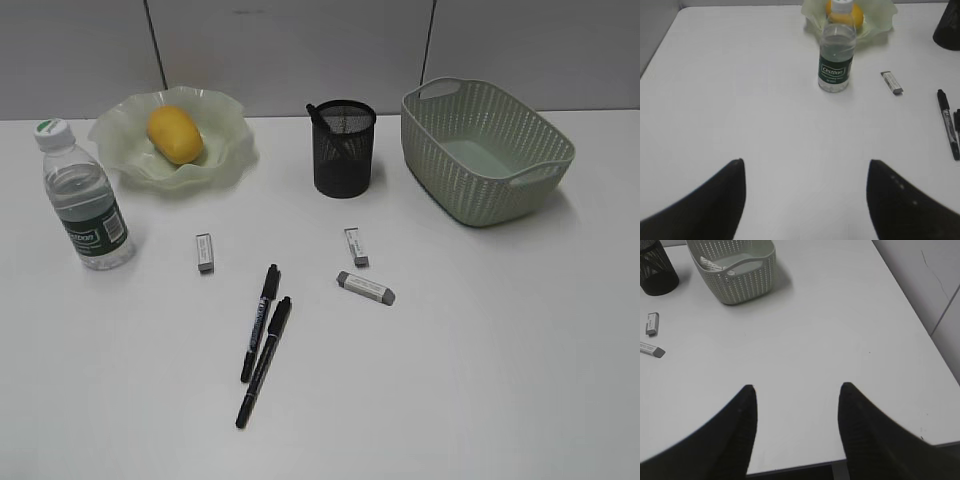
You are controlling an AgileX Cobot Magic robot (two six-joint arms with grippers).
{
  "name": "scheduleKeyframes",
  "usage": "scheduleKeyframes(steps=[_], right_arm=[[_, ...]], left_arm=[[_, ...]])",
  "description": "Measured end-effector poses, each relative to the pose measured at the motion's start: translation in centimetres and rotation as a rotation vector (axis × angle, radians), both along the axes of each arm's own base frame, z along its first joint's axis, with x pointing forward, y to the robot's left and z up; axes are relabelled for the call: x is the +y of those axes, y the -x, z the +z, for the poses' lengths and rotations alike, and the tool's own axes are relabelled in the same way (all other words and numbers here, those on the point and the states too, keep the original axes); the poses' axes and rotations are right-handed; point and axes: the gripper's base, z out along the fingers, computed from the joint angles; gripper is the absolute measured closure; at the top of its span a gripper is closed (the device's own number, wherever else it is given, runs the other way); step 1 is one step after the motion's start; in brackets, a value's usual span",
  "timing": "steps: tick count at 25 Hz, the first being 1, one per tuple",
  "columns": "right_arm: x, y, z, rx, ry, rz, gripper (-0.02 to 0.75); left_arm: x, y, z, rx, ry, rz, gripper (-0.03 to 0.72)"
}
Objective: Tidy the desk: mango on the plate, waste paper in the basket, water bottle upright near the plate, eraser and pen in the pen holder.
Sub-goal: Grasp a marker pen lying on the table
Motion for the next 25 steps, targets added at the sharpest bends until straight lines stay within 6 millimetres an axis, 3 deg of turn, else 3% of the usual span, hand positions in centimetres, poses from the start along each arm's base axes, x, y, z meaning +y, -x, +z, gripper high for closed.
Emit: scheduleKeyframes(steps=[5, 10, 14, 20, 25], right_arm=[[0.0, 0.0, 0.0, 0.000, 0.000, 0.000, 0.317], [0.0, 0.0, 0.0, 0.000, 0.000, 0.000, 0.317], [0.0, 0.0, 0.0, 0.000, 0.001, 0.000, 0.317], [0.0, 0.0, 0.0, 0.000, 0.000, 0.001, 0.317], [0.0, 0.0, 0.0, 0.000, 0.000, 0.001, 0.317]], left_arm=[[-0.1, -4.3, 2.1, 0.101, 0.043, -0.003, 0.117], [-0.4, -11.7, 3.9, 0.294, 0.117, -0.006, 0.120], [-1.9, -17.9, 3.8, 0.456, 0.195, -0.062, 0.125], [-8.0, -23.9, 4.2, 0.547, 0.159, -0.193, 0.148], [-14.6, -28.0, 2.6, 0.597, 0.109, -0.268, 0.155]])
